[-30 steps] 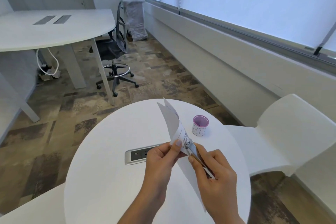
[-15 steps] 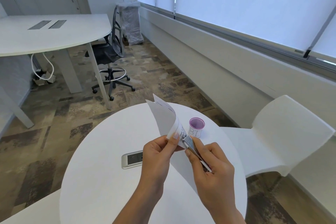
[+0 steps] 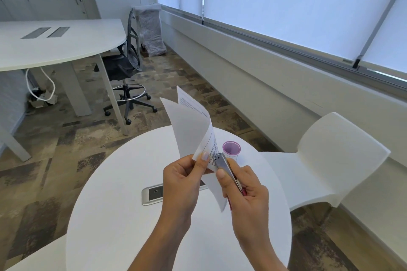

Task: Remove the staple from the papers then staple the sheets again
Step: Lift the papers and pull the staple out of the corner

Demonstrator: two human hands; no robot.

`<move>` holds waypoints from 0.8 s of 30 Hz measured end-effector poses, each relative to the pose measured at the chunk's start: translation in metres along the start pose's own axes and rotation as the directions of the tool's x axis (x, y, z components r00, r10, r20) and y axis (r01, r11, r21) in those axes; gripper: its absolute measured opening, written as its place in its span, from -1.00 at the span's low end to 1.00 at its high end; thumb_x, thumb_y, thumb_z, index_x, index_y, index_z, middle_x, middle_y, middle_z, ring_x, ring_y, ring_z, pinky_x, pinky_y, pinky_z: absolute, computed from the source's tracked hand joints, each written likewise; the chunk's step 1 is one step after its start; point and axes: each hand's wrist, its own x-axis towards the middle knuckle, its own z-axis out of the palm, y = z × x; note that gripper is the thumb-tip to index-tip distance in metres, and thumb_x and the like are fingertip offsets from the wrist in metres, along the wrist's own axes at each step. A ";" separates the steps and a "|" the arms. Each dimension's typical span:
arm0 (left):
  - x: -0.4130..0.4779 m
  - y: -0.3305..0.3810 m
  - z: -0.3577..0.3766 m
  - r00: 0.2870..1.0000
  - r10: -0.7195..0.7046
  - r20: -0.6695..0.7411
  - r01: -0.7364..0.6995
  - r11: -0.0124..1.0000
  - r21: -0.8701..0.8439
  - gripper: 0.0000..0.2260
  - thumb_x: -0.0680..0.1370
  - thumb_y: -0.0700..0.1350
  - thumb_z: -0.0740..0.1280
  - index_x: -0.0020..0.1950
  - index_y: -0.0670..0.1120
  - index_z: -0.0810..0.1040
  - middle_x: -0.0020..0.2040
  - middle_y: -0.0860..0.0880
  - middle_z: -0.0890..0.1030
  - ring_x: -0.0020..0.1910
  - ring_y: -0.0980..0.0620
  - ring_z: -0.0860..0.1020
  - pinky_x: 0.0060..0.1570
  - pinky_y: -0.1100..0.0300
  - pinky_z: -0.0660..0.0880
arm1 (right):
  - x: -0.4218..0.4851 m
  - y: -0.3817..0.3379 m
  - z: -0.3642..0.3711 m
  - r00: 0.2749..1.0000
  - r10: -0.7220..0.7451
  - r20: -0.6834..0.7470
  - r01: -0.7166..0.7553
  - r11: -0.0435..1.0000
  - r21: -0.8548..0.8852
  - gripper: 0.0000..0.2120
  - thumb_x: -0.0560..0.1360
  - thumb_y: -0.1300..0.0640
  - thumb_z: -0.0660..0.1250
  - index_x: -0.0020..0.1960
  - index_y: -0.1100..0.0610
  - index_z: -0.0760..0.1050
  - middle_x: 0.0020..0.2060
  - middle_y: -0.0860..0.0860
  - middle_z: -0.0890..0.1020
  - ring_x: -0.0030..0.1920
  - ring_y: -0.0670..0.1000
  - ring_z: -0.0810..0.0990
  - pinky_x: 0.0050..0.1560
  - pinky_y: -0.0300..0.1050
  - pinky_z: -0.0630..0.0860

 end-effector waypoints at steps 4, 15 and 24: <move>-0.002 0.002 0.002 1.000 -0.021 0.006 0.021 0.999 -0.025 -0.82 0.49 -0.03 0.39 -0.06 -0.09 0.74 -0.11 -0.07 0.76 -0.10 -0.09 0.71 -0.19 0.25 0.62 | 0.003 -0.004 -0.002 0.994 0.102 -0.033 -0.099 0.991 0.091 -0.77 0.39 -0.17 0.34 0.03 -0.28 0.64 -0.19 0.14 0.54 -0.13 0.21 0.54 -0.24 -0.11 0.53; -0.005 0.014 0.002 0.996 -0.082 -0.023 0.078 0.991 -0.112 -0.85 0.54 -0.12 0.38 -0.07 -0.10 0.75 -0.10 -0.08 0.76 -0.09 -0.01 0.72 -0.04 0.19 0.58 | -0.004 -0.002 -0.011 0.976 -0.212 -0.046 0.197 0.954 -0.224 -0.68 0.47 0.05 0.40 0.21 -0.17 0.58 -0.20 -0.12 0.56 -0.13 0.00 0.55 -0.30 -0.36 0.51; -0.010 0.015 0.003 0.996 -0.089 0.001 0.089 0.994 -0.066 -0.81 0.55 -0.03 0.38 0.00 -0.08 0.74 -0.05 -0.02 0.75 -0.03 -0.01 0.71 -0.18 0.28 0.61 | -0.001 -0.008 -0.016 0.932 -0.362 0.012 0.334 0.846 -0.415 -0.58 0.48 0.00 0.35 0.33 -0.02 0.47 -0.15 -0.19 0.54 -0.09 -0.13 0.52 -0.27 -0.53 0.45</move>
